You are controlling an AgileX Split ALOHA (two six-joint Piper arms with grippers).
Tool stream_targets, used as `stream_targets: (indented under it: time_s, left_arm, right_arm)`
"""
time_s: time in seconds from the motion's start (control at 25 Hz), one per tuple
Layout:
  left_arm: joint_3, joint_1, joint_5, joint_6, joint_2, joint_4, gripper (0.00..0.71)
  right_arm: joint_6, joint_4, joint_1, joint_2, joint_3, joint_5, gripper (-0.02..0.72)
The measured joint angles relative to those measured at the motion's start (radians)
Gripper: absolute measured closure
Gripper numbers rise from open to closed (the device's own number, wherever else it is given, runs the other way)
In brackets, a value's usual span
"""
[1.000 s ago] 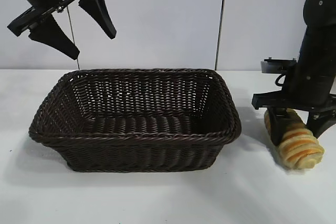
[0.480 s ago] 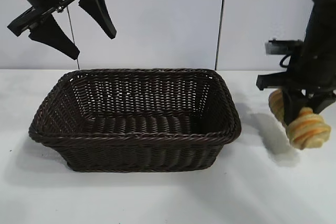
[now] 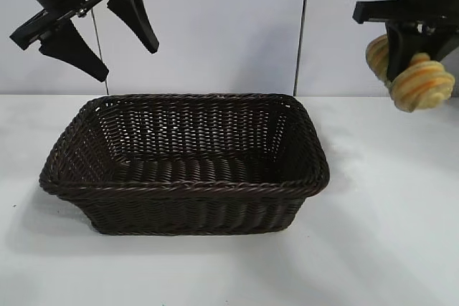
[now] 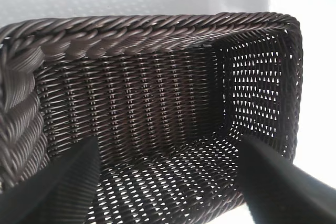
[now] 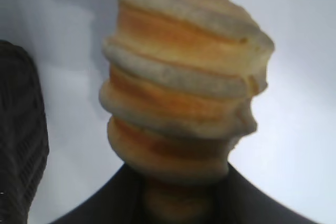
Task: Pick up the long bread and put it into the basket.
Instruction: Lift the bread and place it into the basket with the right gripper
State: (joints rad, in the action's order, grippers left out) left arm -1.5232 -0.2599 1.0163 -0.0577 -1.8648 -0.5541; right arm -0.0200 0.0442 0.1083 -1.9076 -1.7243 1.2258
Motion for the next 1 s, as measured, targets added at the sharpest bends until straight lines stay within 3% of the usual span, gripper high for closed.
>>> stream_targets:
  time_s: [0.16, 0.44, 0.8, 1.0]
  left_arm:
    - [0.0, 0.0, 0.0, 0.0, 0.0, 0.0, 0.178]
    - [0.0, 0.0, 0.0, 0.0, 0.0, 0.0, 0.178]
    - [0.0, 0.0, 0.001, 0.0, 0.0, 0.0, 0.178]
    - [0.0, 0.0, 0.006, 0.0, 0.0, 0.0, 0.178]
  right_arm:
    - [0.02, 0.046, 0.015, 0.0, 0.0, 0.005, 0.494]
    - [0.031, 0.05, 0.153, -0.002, 0.0, 0.0, 0.494]
    - [0.035, 0.053, 0.361, -0.031, 0.0, -0.079, 0.494]
    - [0.074, 0.055, 0.433, -0.078, 0.0, -0.139, 0.494]
